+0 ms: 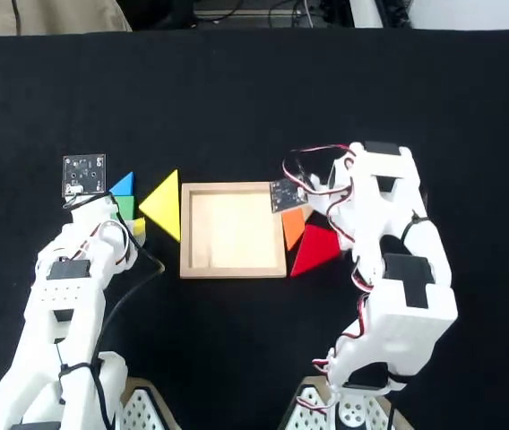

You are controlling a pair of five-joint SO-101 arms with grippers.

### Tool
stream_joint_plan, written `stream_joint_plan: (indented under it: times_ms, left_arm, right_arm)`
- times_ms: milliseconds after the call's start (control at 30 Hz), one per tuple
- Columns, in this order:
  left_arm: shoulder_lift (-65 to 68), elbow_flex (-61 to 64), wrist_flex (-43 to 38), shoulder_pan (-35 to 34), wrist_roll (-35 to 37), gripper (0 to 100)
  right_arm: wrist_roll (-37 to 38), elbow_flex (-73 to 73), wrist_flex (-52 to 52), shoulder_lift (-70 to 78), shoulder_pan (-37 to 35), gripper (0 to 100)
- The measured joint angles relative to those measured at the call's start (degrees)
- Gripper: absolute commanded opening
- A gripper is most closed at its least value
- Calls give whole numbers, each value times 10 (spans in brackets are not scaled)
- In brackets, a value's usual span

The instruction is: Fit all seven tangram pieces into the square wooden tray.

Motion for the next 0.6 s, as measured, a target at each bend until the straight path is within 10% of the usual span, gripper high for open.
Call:
stream_joint_plan:
  times_ms: [600]
  left_arm:
    - [0,0,0,0,0,238]
  right_arm:
    - [2,70,-42,-55,-94,404]
